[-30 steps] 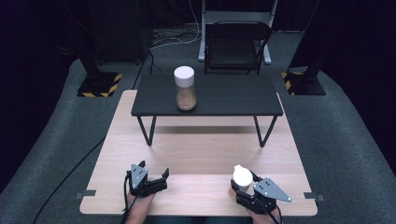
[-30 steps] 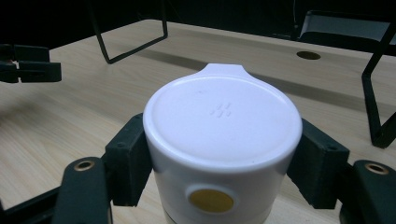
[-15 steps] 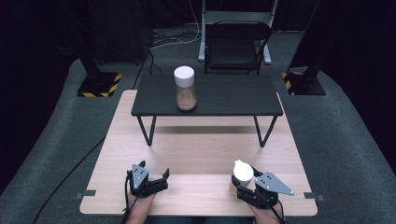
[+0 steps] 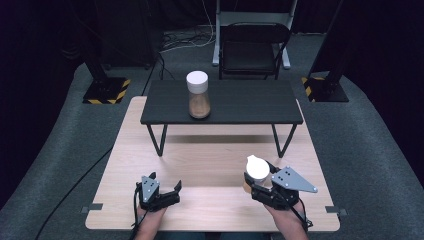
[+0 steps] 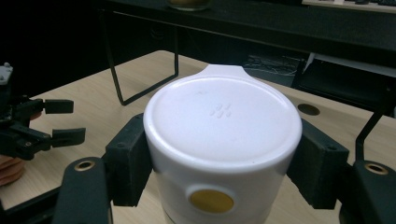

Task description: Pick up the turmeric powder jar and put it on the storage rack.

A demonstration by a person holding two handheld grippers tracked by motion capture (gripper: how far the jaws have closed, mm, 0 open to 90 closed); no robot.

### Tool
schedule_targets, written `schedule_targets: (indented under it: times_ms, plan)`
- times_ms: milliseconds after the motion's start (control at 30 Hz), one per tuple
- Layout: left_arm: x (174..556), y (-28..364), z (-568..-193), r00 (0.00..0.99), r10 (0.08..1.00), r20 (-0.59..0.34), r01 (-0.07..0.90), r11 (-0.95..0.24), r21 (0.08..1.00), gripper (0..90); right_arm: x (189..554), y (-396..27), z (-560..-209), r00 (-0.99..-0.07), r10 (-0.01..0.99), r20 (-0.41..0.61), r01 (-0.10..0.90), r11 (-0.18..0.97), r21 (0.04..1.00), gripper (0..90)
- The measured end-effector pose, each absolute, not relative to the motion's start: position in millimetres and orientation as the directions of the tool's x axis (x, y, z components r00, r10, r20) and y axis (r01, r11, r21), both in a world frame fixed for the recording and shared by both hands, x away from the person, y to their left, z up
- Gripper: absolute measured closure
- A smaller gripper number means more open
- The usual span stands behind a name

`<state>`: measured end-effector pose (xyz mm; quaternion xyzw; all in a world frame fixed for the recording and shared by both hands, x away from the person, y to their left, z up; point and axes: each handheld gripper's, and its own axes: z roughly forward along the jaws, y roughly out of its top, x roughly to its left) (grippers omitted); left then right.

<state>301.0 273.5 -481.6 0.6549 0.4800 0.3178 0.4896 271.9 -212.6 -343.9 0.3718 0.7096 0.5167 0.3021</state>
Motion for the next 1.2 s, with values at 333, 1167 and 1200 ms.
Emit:
schedule_targets:
  times_ms: [333, 1167, 1200]
  plan:
    - [301, 274, -482, 0.339, 0.939, -0.057, 0.314, -0.056, 0.948, 0.3, 282, -204, -315, -0.574, 0.816, -0.063, 0.180, 0.201, 0.963, 29.8]
    - [299, 273, -484, 0.345, 0.938, -0.039, 0.298, -0.070, 0.952, 0.5, 327, -190, -265, -0.574, 0.812, -0.104, 0.130, 0.215, 0.968, 29.8]
    - [299, 272, -483, 0.348, 0.937, -0.032, 0.299, -0.078, 0.951, 0.5, 329, -189, -263, -0.570, 0.815, -0.104, 0.130, 0.215, 0.968, 29.8]
